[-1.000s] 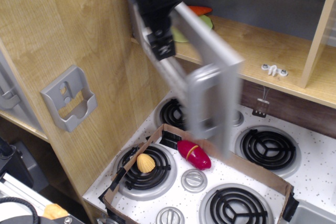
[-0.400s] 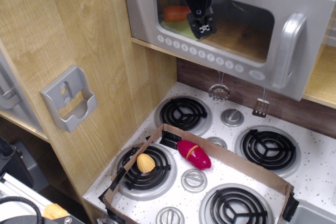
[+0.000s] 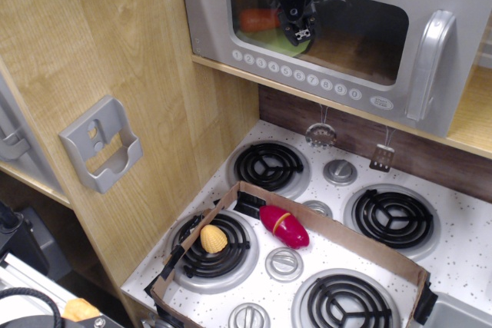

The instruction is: Close microwave

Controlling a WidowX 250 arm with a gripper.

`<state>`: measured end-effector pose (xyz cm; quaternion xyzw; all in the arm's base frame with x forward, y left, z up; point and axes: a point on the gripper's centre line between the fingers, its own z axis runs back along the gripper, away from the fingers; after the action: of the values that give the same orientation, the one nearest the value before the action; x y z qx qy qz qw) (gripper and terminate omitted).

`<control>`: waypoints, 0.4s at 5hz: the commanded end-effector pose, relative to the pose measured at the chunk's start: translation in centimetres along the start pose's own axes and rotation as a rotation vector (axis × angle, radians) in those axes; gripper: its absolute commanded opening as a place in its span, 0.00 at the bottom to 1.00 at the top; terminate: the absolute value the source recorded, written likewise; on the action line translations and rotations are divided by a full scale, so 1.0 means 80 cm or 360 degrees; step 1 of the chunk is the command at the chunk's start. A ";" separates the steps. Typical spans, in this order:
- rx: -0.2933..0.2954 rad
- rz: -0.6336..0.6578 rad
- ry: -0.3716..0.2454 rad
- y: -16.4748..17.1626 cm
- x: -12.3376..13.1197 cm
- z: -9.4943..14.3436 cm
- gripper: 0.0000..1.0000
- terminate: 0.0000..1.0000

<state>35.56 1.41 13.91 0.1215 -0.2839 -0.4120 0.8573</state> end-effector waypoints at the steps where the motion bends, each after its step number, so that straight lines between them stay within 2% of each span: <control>1: 0.0057 -0.0066 -0.0093 0.034 0.030 0.019 1.00 0.00; 2: 0.0042 -0.0066 -0.0080 0.035 0.033 0.020 1.00 0.00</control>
<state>37.19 1.20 14.06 0.1157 -0.2893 -0.4318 0.8465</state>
